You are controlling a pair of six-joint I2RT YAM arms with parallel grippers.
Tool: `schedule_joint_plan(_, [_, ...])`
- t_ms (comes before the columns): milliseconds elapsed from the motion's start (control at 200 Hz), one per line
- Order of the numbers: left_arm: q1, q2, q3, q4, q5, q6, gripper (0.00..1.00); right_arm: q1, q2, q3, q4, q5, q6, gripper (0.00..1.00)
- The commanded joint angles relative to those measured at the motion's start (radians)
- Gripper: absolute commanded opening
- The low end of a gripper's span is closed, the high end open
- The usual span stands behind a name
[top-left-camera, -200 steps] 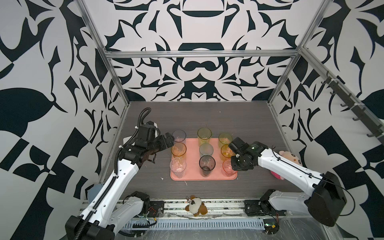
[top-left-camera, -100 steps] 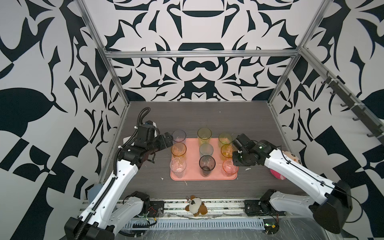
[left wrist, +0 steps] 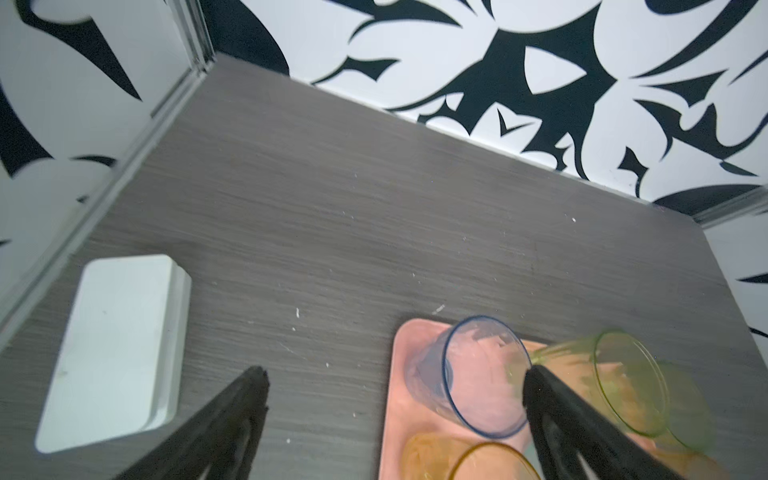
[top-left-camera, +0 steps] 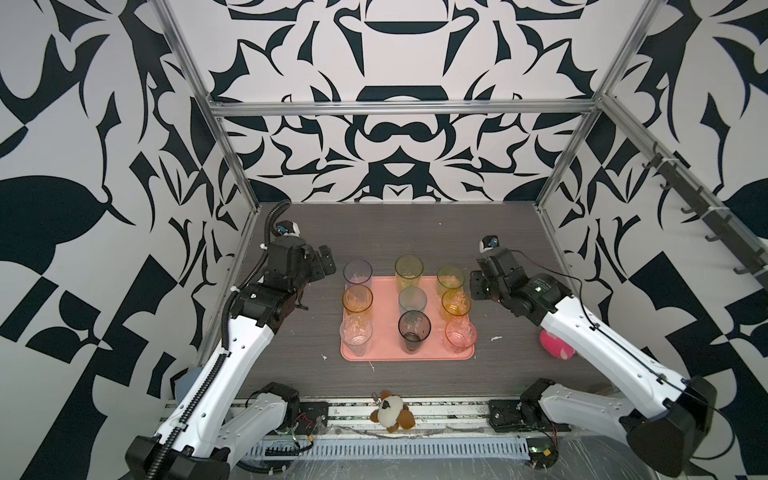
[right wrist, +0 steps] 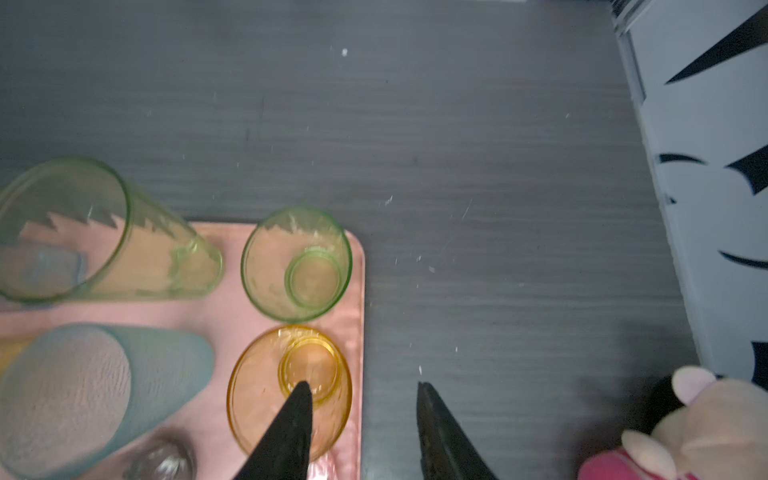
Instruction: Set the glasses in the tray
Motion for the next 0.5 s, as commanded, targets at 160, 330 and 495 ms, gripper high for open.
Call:
schedule_joint_plan(160, [0.057,0.009,-0.174,0.395,-0.348,0.244,0.99,-0.2,0.052,-0.107,0.429,0.046,-0.172,0.7])
schedule_joint_plan(330, [0.156,0.017,-0.368,0.705,-0.296,0.345,0.99,-0.278,0.08,-0.211,0.64,0.105,-0.191,0.84])
schedule_joint_plan(495, [0.25,0.083,-0.444,0.812,-0.194,0.375,0.99,-0.34,0.138,-0.284,0.761,0.115,-0.235,0.88])
